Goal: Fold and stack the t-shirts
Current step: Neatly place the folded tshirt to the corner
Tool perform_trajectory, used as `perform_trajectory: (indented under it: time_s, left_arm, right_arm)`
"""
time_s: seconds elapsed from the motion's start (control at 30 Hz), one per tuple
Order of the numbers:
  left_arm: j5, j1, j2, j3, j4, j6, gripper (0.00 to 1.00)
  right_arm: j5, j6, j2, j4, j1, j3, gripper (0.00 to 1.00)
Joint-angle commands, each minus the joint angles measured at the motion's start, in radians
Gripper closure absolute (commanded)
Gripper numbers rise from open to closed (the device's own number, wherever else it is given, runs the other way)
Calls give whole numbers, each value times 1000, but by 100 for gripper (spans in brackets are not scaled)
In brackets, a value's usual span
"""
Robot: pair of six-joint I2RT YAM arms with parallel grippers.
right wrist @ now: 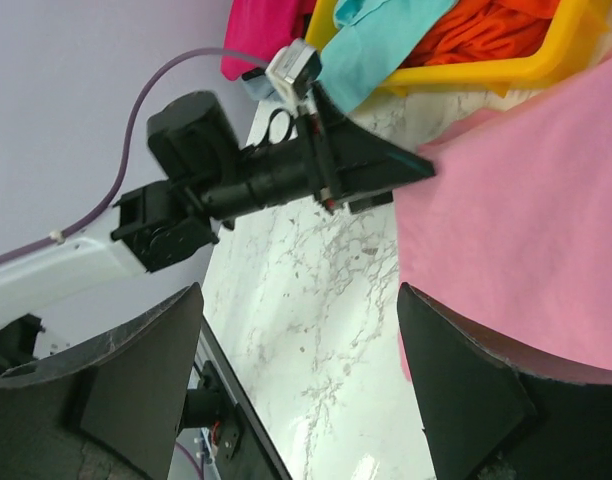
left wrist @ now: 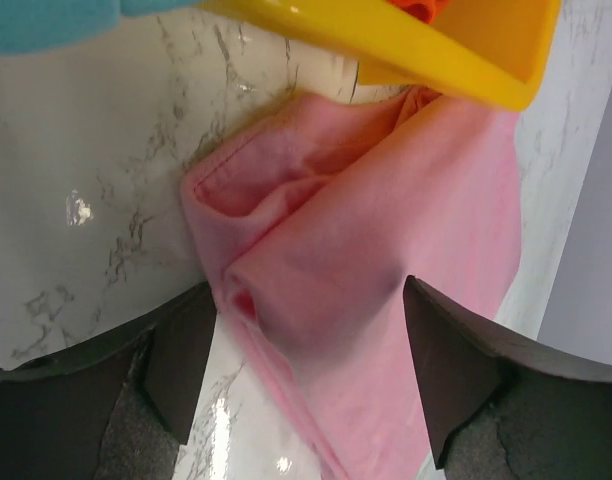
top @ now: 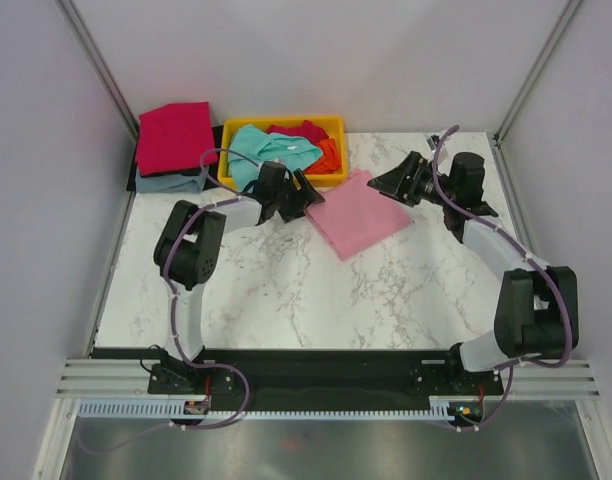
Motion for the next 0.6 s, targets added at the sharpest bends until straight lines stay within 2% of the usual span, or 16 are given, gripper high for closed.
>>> perform_trajectory:
  time_s: [0.0,0.1,0.17,0.2,0.27,0.3,0.47,0.57]
  left_arm:
    - [-69,-13,64,46,-46,-43,17]
    - [-105,-22,76,23,-38,-70,25]
    - [-106,-27,102,29,-26,-80,40]
    - [-105,-27,115,36,-21,-83,49]
    - [-99,-34,129,61,-18,-87,92]
    - [-90,-34,130,71,-17,-84,98]
    - [-11,-57,63,79,-82,27,98]
    - [-11,-63,-57,-11,-151,116,98]
  right_arm:
    - [-38,-32,-109,25,7,-32,13]
    - [-31,-17,-153,38,10,-62,12]
    - [-41,0,-164,57,22,-75,11]
    - [-43,-2,-164,57,30,-77,11]
    - [-41,-2,-162,55,41,-88,11]
    - [-41,-3,-162,52,41,-92,11]
    - [-18,-32,-195,3,42,-118,11]
    - [0,-59,-225,-38,42,-120,11]
